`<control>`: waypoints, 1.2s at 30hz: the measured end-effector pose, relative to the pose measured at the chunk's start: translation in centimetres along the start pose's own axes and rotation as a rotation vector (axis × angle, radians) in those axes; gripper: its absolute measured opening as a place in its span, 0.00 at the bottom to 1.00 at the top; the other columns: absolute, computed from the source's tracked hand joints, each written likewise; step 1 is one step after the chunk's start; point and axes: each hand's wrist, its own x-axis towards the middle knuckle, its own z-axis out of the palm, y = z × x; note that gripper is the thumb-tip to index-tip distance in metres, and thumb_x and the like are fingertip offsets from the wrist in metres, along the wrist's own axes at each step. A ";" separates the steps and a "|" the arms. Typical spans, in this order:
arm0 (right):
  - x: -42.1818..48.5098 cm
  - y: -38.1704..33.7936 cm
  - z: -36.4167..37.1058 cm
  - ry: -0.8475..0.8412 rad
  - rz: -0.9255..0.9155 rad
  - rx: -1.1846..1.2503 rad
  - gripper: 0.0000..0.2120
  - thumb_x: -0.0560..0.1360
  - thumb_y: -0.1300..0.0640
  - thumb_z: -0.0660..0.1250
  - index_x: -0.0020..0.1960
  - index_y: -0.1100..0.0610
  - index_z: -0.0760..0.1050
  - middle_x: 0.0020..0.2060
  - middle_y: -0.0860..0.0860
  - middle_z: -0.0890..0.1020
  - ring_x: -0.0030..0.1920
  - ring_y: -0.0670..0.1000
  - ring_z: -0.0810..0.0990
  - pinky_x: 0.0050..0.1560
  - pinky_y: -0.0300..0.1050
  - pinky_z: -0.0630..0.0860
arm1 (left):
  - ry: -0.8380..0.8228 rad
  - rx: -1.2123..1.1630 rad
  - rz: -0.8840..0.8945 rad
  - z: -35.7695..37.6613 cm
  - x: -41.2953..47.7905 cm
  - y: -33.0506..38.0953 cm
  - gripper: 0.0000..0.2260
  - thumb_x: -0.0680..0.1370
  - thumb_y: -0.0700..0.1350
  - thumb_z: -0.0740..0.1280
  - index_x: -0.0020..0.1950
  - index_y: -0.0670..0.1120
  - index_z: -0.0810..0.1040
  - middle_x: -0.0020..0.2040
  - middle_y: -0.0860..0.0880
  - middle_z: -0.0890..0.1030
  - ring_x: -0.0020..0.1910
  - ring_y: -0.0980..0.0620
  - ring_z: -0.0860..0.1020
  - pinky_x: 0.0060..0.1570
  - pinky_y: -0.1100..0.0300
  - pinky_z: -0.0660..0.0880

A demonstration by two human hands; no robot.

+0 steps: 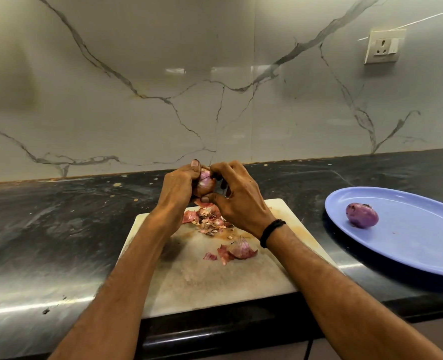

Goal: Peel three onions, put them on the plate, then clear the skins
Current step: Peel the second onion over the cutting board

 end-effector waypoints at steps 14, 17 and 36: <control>0.0 0.2 0.2 0.030 -0.012 0.029 0.23 0.71 0.57 0.75 0.61 0.54 0.68 0.50 0.56 0.76 0.46 0.48 0.74 0.46 0.27 0.69 | 0.029 -0.015 -0.006 -0.2 0.2 -0.1 0.13 0.85 0.48 0.57 0.51 0.48 0.81 0.53 0.43 0.83 0.49 0.48 0.82 0.43 0.59 0.78; -0.1 0.1 0.3 0.027 -0.018 0.007 0.22 0.71 0.58 0.75 0.61 0.53 0.69 0.49 0.56 0.76 0.46 0.48 0.74 0.46 0.27 0.68 | 0.021 -0.017 -0.001 -0.3 0.1 0.0 0.12 0.85 0.46 0.58 0.50 0.48 0.81 0.52 0.44 0.83 0.51 0.46 0.82 0.48 0.55 0.79; -0.2 0.2 0.5 0.032 0.009 0.038 0.11 0.73 0.63 0.72 0.52 0.61 0.73 0.47 0.54 0.77 0.43 0.48 0.74 0.44 0.28 0.70 | 0.043 -0.061 -0.056 -0.2 0.5 -0.3 0.15 0.85 0.50 0.58 0.54 0.44 0.81 0.52 0.40 0.84 0.47 0.45 0.83 0.49 0.51 0.81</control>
